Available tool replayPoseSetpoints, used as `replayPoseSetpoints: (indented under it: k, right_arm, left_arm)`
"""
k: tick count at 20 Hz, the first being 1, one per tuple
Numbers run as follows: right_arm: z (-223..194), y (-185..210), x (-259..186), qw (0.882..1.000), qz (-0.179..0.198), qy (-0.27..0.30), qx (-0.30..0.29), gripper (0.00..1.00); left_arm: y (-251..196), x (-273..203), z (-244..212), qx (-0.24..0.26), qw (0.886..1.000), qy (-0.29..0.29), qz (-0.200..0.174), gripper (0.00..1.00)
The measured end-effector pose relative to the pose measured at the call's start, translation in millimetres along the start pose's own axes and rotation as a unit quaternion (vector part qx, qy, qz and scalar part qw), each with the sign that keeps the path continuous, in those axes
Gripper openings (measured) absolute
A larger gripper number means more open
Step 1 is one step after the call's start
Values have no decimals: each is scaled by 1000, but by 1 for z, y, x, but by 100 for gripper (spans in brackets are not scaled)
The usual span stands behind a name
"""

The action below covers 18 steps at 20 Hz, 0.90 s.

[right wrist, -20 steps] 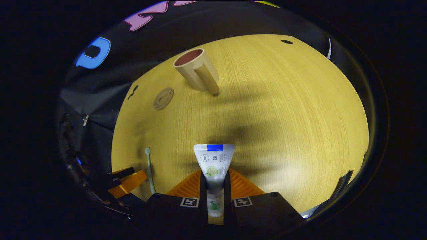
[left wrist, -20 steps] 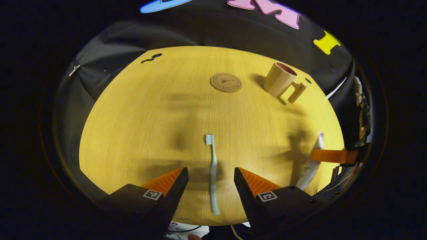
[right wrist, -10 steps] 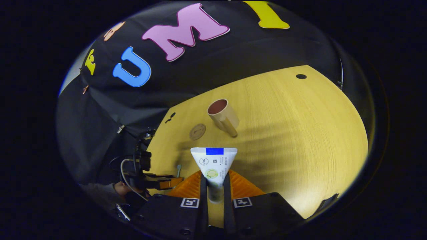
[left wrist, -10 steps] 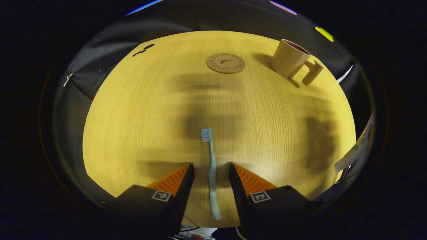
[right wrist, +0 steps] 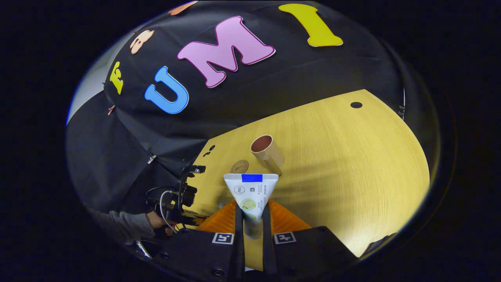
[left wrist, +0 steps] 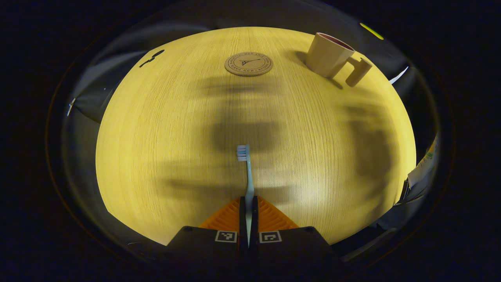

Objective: Put the toothbrush and toothpaste on the desktop into the cup, then pick up the cup and place it on the coaster on the desktop.

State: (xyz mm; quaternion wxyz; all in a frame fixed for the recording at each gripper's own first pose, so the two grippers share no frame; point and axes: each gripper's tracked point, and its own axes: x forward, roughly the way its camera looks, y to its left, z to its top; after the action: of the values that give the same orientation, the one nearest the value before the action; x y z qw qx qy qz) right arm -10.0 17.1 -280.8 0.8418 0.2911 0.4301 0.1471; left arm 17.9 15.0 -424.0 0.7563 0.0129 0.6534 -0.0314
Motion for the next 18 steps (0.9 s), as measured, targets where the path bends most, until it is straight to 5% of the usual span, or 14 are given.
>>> replayPoseSetpoints:
  k: [6,9,12,18]
  right_arm:
    - [1,6,-8,1000,9,-6,-3,22]
    - [7,9,-10,1000,16,-8,-6,22]
    - [27,19,-16,999,22,-21,-19,22]
    - [112,31,24,996,35,-77,-32,22]
  left_arm:
    - [-5,-25,14,-14,994,-107,-11,6]
    - [-26,-61,33,-35,981,-183,-53,6]
    - [-53,-112,65,-64,954,-270,-113,6]
    - [-86,-203,149,-87,892,-410,-171,6]
